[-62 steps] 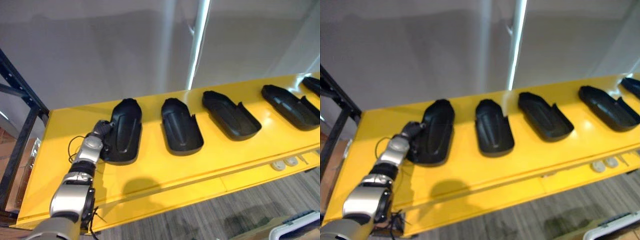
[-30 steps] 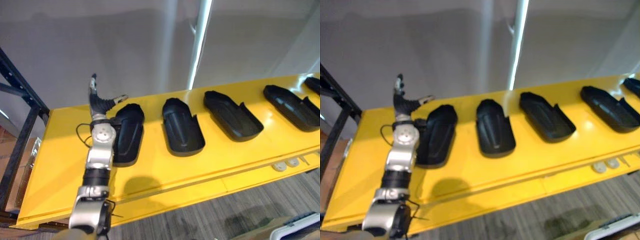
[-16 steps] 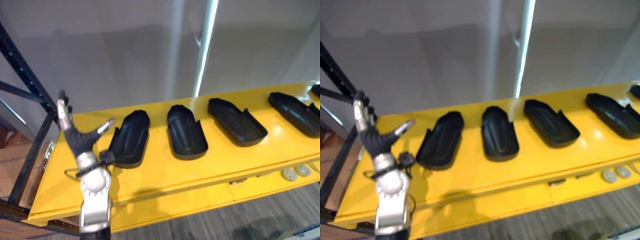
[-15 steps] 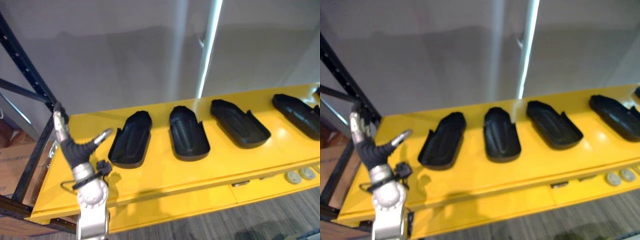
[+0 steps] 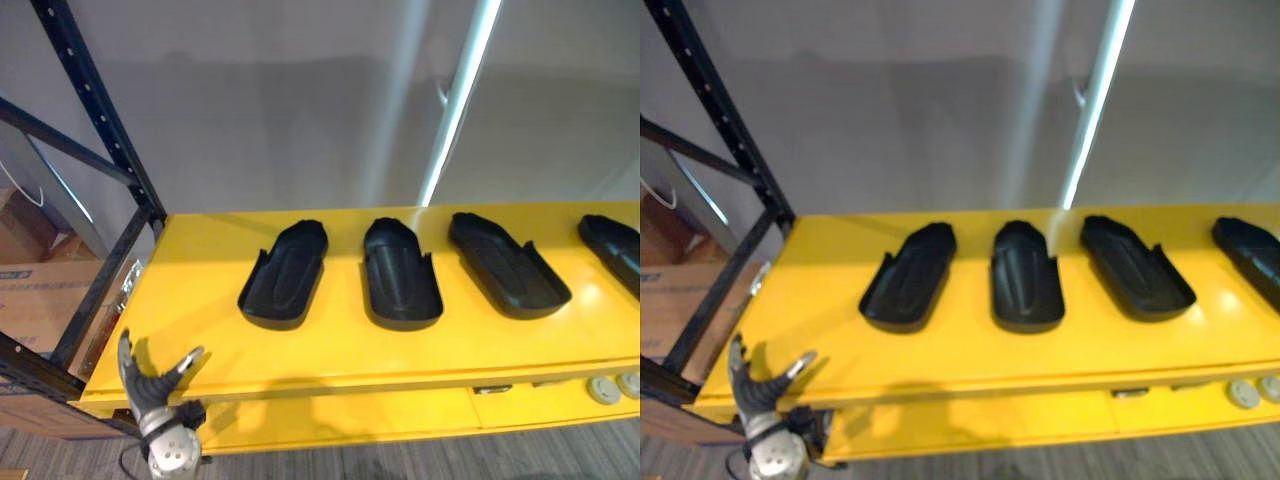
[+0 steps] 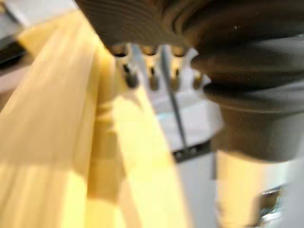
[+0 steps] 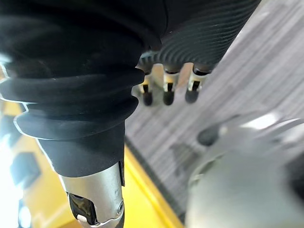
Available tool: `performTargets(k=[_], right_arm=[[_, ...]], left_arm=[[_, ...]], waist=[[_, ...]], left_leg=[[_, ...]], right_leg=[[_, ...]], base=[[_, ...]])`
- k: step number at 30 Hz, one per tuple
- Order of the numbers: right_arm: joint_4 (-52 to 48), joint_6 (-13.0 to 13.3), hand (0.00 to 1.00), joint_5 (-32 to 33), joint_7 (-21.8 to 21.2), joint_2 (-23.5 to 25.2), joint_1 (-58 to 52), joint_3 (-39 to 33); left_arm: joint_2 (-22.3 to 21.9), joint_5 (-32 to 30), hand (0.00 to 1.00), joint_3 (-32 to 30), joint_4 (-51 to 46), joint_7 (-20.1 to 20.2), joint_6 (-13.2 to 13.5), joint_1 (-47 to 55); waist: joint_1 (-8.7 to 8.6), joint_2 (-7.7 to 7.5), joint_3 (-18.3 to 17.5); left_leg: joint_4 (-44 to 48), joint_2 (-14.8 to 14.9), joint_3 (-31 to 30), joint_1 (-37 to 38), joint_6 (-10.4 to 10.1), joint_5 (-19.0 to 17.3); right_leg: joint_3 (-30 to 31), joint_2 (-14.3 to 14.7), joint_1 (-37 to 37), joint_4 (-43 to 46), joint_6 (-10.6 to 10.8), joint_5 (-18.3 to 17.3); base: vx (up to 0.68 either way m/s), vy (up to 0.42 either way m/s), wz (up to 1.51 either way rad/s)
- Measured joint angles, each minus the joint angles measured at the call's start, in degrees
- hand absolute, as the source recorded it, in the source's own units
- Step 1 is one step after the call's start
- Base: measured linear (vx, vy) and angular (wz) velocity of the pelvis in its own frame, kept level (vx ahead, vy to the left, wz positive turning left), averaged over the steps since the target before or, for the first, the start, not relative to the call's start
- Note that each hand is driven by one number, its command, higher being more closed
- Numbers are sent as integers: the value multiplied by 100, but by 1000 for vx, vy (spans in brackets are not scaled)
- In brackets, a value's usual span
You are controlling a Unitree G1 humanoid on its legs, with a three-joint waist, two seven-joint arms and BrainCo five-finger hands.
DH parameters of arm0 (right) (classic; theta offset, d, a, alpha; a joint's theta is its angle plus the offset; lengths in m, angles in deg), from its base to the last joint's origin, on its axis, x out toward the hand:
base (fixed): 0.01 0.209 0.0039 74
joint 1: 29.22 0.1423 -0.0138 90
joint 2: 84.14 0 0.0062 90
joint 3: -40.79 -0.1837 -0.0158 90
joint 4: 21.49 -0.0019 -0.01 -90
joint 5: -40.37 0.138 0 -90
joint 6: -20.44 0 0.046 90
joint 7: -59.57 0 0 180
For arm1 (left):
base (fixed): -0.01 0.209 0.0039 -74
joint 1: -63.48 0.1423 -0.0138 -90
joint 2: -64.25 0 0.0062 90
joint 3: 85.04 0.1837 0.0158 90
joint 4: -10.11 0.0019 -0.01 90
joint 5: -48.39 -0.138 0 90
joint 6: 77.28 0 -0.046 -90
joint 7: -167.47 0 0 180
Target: Walk over and take plastic housings, then place them on the shelf
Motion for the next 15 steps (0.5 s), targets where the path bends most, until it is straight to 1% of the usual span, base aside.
performTargets(k=[3, 4, 5, 7, 9, 12, 15], right_arm=[[-12, 1, 0, 114, 137, 7, 26, -5], [-12, 1, 0, 119, 174, 10, 42, -5], [-12, 1, 0, 121, 192, 17, 64, -6], [-11, 3, 0, 126, 281, 38, 62, -40], [5, 3, 0, 220, 353, 53, 66, -63], [58, 7, 0, 234, 434, 59, 214, -66], [67, 81, 0, 236, 441, 117, 386, -62]], left_arm=[[88, -12, 0, -48, 357, -52, 184, -164], [89, -14, 0, -50, 470, -100, 224, -171], [87, -28, 0, -57, 615, -159, 332, -206], [78, -68, 0, -87, 817, -291, 416, -344], [57, -64, 0, -220, 974, -361, 454, -485], [44, -54, 0, -466, 1031, -398, 474, -594], [45, -72, 0, -490, 940, -616, 483, -680]], waist=[[-5, 8, 43], [-6, 15, 40], [-12, 18, 41], [-18, 18, 47], [-40, 11, 52], [-44, 2, 91], [-62, -61, 250]], left_leg=[[-103, -31, -101, 49, 11, 81], [-103, -37, -105, 52, 12, 81], [-103, -51, -115, 60, 12, 81], [-105, -73, -191, 60, 20, 86], [-133, -103, -315, 63, 21, 88], [-138, -117, -371, 52, 21, 88], [-139, -142, -415, 55, 21, 88]], right_leg=[[-72, -23, 9, 2, -11, -13], [-74, -29, 14, 3, 4, -14], [-84, -46, 25, 12, 41, -32], [-209, -70, 95, 15, 83, -60], [-347, -90, 190, 5, 105, -95], [-371, -98, 204, -4, 110, -106], [-443, -109, 294, -67, 122, -99]], base=[[-10, -1, 14], [0, 0, 0], [-6, 5, 7], [8, -5, 22], [22, -13, 30], [38, -5, 8], [26, -5, 11]])
